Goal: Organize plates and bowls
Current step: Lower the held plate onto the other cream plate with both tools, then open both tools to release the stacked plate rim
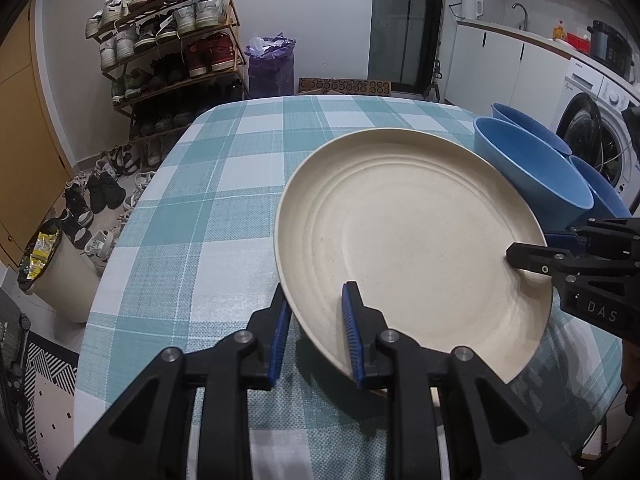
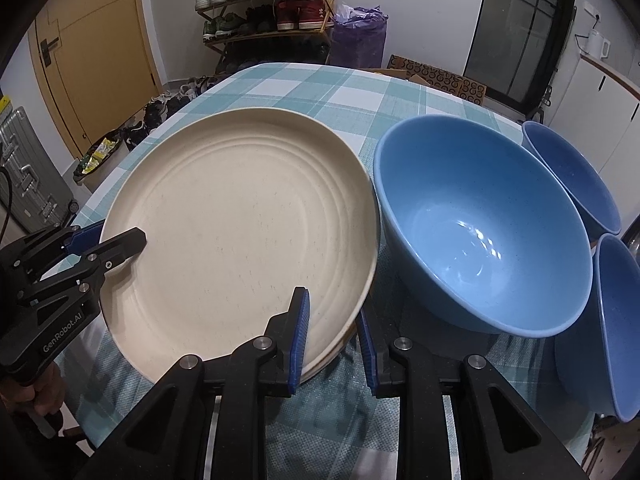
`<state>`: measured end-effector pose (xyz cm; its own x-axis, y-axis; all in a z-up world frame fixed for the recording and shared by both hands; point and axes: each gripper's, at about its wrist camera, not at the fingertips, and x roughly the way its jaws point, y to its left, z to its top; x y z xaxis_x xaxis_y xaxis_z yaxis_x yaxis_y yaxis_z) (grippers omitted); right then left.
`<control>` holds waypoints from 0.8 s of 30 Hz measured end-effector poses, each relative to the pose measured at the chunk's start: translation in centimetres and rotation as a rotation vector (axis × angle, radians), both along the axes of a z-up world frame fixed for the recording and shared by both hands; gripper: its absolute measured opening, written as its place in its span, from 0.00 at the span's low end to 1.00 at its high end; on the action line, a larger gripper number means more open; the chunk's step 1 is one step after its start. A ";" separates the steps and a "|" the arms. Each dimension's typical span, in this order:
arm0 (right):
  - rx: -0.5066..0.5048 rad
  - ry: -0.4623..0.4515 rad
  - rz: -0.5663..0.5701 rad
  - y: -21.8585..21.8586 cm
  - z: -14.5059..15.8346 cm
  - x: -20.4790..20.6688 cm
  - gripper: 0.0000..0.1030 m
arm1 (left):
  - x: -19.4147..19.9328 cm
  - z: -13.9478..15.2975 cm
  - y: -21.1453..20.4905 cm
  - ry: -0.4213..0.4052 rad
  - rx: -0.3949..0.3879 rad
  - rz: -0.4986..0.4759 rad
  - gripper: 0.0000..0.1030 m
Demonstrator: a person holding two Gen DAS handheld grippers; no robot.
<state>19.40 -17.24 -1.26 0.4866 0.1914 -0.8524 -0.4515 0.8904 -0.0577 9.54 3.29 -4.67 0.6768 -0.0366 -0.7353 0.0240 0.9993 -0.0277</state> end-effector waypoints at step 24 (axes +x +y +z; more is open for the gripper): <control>0.003 0.016 0.013 -0.5 -0.9 -0.1 0.41 | 0.0 -0.4 -1.1 0.009 0.038 -0.037 0.51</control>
